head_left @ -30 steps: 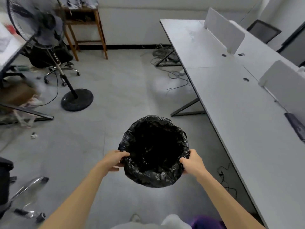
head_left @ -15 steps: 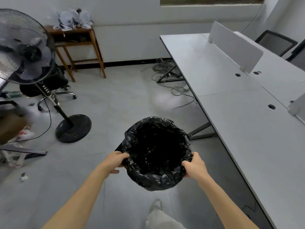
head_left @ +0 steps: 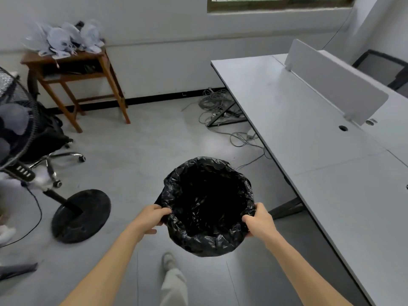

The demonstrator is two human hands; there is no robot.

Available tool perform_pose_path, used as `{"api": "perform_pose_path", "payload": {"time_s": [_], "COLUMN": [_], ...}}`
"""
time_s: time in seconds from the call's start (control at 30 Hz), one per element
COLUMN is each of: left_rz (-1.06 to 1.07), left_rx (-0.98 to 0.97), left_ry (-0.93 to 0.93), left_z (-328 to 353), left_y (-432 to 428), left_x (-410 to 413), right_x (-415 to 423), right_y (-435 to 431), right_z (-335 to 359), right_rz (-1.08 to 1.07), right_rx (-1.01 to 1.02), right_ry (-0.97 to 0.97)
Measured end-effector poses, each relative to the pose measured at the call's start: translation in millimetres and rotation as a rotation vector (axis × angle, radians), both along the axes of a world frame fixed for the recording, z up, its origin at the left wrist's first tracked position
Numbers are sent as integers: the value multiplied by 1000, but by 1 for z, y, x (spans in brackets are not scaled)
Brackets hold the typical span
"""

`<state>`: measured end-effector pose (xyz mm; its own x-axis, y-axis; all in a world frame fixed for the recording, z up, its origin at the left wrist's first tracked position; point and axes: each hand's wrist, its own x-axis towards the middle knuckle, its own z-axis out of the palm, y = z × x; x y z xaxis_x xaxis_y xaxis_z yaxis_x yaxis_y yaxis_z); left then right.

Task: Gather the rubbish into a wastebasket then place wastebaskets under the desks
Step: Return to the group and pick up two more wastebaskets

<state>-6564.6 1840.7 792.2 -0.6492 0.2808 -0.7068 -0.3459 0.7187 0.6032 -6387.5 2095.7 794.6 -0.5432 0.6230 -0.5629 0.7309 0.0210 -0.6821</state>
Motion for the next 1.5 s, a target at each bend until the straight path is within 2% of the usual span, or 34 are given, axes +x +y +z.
{"api": "perform_pose_path", "payload": {"time_s": [0.2,0.43,0.57,0.67,0.8,1.03,1.33,1.5], "left_rz": [-77,-124,-77,54,182,334,436,407], "left_rx": [18,11,23,63,55,90,52,-114], "left_ry": [-45,-39,-60,-70,-47,-21,-13,107], "left_z": [4,10,-5,-17,-23,-30,-105,-177], "left_y": [39,100,145,185,239,316,461,535], "left_x": [-158,-300,-371,-425,-503,-633,-816,-906], "right_x": [-138,-261,-330,-390,-478,-630,-850,-960], "right_y": [22,60,97,134,194,295,436,514], "right_z": [7,4,-9,-19,-17,3,-37,-77], "right_rz": [-42,-154,-168,-157,-35,247,298,273], "right_rx": [26,-31,-47,-41,2,202,334,436], "right_ry": [-23,6,13,5,-64,-136,-160,-107]}}
